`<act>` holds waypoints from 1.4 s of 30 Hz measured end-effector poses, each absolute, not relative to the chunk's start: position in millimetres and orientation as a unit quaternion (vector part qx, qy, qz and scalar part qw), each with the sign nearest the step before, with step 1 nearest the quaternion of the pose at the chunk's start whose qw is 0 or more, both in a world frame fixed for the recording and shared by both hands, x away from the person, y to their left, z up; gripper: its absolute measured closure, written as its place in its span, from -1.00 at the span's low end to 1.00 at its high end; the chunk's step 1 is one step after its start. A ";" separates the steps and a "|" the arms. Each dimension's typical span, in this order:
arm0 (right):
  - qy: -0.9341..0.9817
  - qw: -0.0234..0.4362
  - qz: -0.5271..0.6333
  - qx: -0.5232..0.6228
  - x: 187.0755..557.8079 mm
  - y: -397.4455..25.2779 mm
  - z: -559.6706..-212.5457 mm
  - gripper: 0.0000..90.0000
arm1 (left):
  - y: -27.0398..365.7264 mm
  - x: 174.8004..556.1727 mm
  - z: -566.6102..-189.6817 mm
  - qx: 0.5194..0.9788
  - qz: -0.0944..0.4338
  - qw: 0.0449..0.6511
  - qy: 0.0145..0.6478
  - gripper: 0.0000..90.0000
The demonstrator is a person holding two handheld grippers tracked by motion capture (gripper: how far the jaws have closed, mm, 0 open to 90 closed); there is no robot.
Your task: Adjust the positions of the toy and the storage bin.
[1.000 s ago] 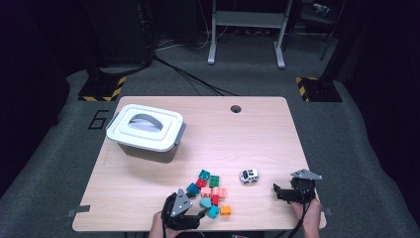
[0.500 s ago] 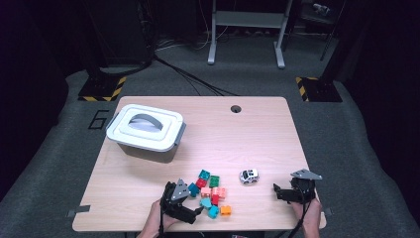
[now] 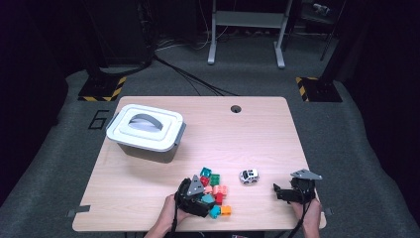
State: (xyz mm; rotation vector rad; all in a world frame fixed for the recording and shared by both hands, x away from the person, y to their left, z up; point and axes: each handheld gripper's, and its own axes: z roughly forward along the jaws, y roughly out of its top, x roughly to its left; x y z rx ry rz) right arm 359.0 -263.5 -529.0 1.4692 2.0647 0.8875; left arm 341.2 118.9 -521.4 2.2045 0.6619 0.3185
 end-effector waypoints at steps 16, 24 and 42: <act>0.749 0.226 0.322 0.533 359.0 -263.6 -529.0 -0.90 | 104.1 351.4 -518.0 0.870 0.122 0.409 0.248 -0.46; 0.749 0.226 0.322 0.533 359.1 -263.5 -529.0 -0.89 | 135.4 335.8 -500.1 0.847 0.133 0.432 0.279 -0.71; 0.749 0.226 0.322 0.533 359.0 -263.4 -529.0 -0.89 | 117.6 299.4 -517.5 0.841 0.146 0.399 0.336 -0.99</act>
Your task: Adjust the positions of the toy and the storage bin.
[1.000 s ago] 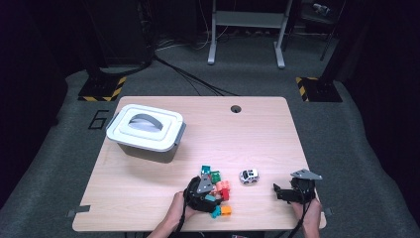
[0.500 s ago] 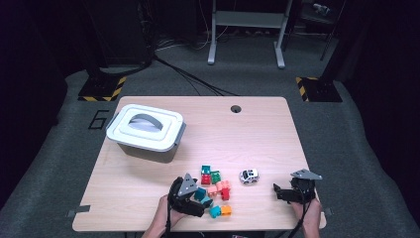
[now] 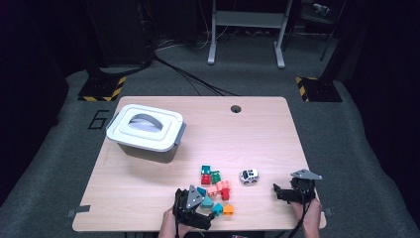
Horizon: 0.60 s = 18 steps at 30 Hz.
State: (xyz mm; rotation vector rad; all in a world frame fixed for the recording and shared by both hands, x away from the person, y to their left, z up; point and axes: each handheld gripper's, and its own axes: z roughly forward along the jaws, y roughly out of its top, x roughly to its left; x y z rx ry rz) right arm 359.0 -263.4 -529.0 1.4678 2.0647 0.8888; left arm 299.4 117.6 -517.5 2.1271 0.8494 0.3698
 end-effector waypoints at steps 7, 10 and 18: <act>0.749 0.226 0.323 0.532 359.0 -263.5 -529.0 -0.89 | 106.1 304.6 -522.8 0.841 0.137 0.402 0.334 -0.77; 0.749 0.226 0.323 0.532 359.0 -263.6 -529.0 -0.89 | 99.5 308.1 -526.9 0.843 0.138 0.397 0.335 -0.68; 0.749 0.226 0.323 0.532 359.0 -263.6 -529.0 -0.89 | 91.4 314.5 -527.4 0.846 0.137 0.395 0.332 -0.63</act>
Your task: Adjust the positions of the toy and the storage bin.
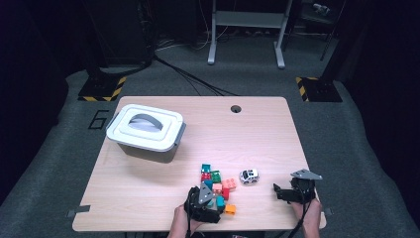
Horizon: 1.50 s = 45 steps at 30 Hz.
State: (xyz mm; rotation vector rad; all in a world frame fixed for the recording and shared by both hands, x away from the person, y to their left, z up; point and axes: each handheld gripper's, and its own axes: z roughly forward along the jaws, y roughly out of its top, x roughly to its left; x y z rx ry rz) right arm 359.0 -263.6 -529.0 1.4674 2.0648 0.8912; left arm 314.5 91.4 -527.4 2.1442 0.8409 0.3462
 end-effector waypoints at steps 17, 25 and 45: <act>0.747 0.227 0.324 0.534 358.6 -263.3 -528.8 -0.87 | 123.4 307.4 -517.2 0.845 0.126 0.399 0.333 -0.07; 0.749 0.229 0.326 0.530 359.2 -264.0 -529.1 -0.86 | 103.7 316.7 -524.7 0.850 0.118 0.399 0.325 0.24; 0.748 0.229 0.326 0.530 359.1 -264.0 -529.0 -0.85 | 144.9 330.5 -497.7 0.848 0.131 0.423 0.291 -0.66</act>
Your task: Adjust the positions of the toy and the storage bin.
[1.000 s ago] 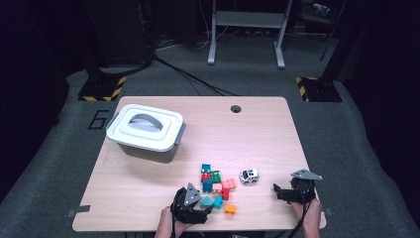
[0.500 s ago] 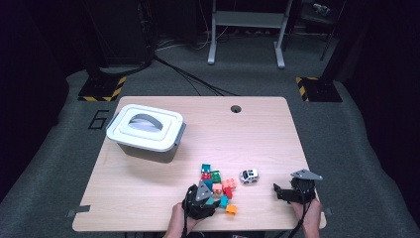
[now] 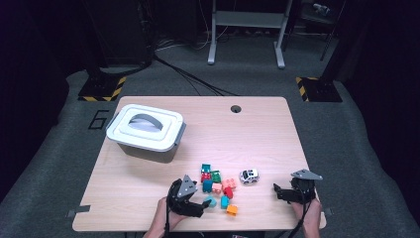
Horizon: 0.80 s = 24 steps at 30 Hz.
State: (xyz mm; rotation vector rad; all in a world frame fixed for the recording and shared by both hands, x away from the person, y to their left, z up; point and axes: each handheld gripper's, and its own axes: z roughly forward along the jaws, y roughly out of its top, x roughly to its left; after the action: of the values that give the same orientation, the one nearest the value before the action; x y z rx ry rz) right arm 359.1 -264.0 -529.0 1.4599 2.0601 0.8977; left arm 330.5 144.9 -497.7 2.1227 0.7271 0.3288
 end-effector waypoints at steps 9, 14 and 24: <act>0.749 0.228 0.326 0.530 359.1 -264.2 -528.9 -0.85 | 146.2 380.8 -501.9 0.873 0.099 0.415 0.236 -0.85; 0.748 0.227 0.326 0.533 358.7 -263.8 -528.8 -0.85 | 139.2 398.2 -502.9 0.874 0.073 0.427 0.219 -1.00; 0.749 0.228 0.327 0.530 359.1 -264.2 -528.9 -0.84 | 131.1 419.4 -516.1 0.878 0.041 0.419 0.229 -1.00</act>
State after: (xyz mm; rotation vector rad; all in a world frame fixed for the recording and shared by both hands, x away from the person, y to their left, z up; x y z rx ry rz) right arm 359.1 -264.2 -528.9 1.4590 2.0629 0.8993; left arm 419.4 131.1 -516.1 2.2013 0.5736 0.1029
